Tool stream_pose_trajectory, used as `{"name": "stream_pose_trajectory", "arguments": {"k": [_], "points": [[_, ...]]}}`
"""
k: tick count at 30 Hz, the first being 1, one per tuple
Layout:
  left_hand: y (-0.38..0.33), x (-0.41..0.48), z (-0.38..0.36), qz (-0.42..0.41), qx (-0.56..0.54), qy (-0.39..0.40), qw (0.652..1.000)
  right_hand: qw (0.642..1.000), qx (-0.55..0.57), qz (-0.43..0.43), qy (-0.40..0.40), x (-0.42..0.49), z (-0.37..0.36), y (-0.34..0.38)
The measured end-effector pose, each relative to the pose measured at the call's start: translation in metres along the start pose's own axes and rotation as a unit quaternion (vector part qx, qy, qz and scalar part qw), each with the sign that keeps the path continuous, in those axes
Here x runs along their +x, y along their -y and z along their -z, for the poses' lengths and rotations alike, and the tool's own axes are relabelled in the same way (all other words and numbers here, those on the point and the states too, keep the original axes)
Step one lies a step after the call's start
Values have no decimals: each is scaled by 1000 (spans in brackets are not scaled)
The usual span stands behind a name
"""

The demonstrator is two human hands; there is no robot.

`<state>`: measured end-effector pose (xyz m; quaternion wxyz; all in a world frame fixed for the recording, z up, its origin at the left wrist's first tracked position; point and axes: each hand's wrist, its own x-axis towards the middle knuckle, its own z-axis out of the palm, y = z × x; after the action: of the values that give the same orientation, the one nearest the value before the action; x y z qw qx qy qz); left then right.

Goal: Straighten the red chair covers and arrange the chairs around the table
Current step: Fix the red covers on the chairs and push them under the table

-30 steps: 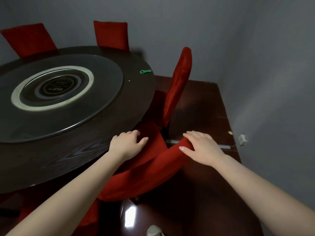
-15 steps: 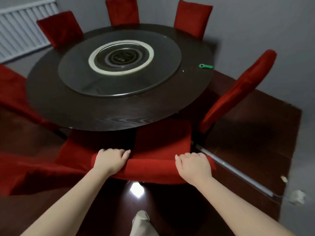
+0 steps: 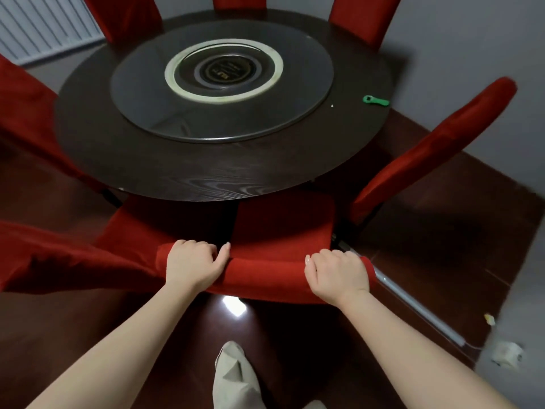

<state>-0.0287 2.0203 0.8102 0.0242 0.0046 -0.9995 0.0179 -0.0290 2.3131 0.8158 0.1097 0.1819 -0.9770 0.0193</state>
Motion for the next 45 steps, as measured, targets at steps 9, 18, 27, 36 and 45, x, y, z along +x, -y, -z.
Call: {"name": "stream_pose_trajectory", "arguments": {"k": [9,18,27,36,45], "points": [[-70,-11,2,12,-29,24,999,994,-6,67,-82,-1,-7,-75],[-144,10,11,53,-38,45,997,988,-7,125,-92,38,-4,-154],[-180,38,20,83,-48,40,995,984,-10,149,-96,81,-2,-199],[-185,40,13,101,-40,64,992,984,-1,150,-96,94,-24,-202],[-181,43,-1,100,-36,79,991,986,21,147,-80,99,-29,-205]]}}
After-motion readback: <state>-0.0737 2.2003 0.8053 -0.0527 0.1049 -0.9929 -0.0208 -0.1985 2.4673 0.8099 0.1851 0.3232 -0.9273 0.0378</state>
